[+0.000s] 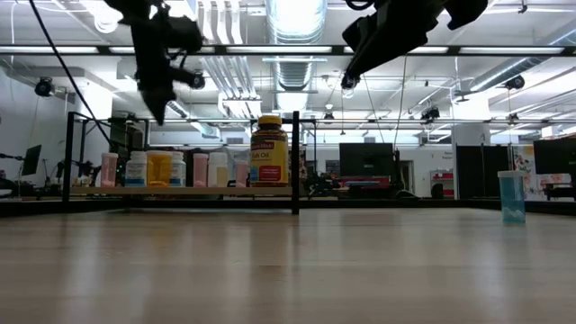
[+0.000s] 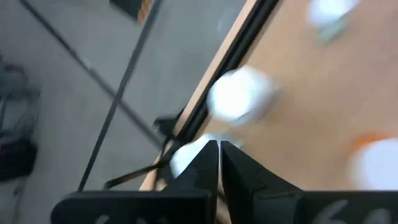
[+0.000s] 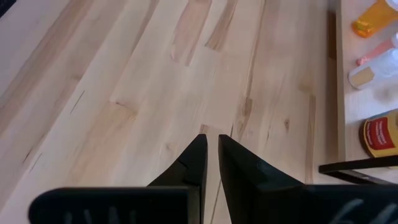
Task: Pick and place medicine bottles onto shelf by color
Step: Put the blue pill bottle on the shelf
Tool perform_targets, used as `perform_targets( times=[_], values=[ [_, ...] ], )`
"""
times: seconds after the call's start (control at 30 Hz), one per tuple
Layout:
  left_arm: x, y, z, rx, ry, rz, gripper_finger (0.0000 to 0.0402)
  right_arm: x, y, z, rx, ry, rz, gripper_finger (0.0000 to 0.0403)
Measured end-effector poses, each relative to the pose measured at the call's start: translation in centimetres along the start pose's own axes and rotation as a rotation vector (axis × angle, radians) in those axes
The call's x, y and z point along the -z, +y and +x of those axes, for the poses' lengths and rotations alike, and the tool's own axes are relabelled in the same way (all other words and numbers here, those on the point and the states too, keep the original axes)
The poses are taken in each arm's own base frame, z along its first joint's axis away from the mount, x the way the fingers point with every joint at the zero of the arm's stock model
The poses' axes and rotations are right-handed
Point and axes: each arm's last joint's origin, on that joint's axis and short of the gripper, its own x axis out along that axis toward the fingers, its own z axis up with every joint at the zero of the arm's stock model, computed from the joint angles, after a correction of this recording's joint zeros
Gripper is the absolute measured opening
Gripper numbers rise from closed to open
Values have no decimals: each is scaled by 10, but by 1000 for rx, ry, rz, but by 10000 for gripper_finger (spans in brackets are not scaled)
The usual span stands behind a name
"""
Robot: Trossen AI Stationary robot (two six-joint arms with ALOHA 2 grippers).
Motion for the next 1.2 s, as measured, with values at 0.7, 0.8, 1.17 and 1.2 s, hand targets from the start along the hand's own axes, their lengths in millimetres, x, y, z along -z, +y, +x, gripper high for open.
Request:
perform_targets(
  times=[0.7, 0.8, 1.17, 1.2],
  values=[
    [17, -121, -174, 454, -902, 138, 0, 32, 6, -24, 108, 508, 860, 156],
    [22, -129, -179, 482, -916, 169, 0, 45, 9, -32, 170, 666, 921, 183],
    [28, -141, -172, 487, -893, 215, 0, 79, 16, -29, 289, 852, 969, 249],
    [28, -141, -172, 488, -894, 213, 0, 80, 17, -27, 296, 847, 966, 253]
  ],
)
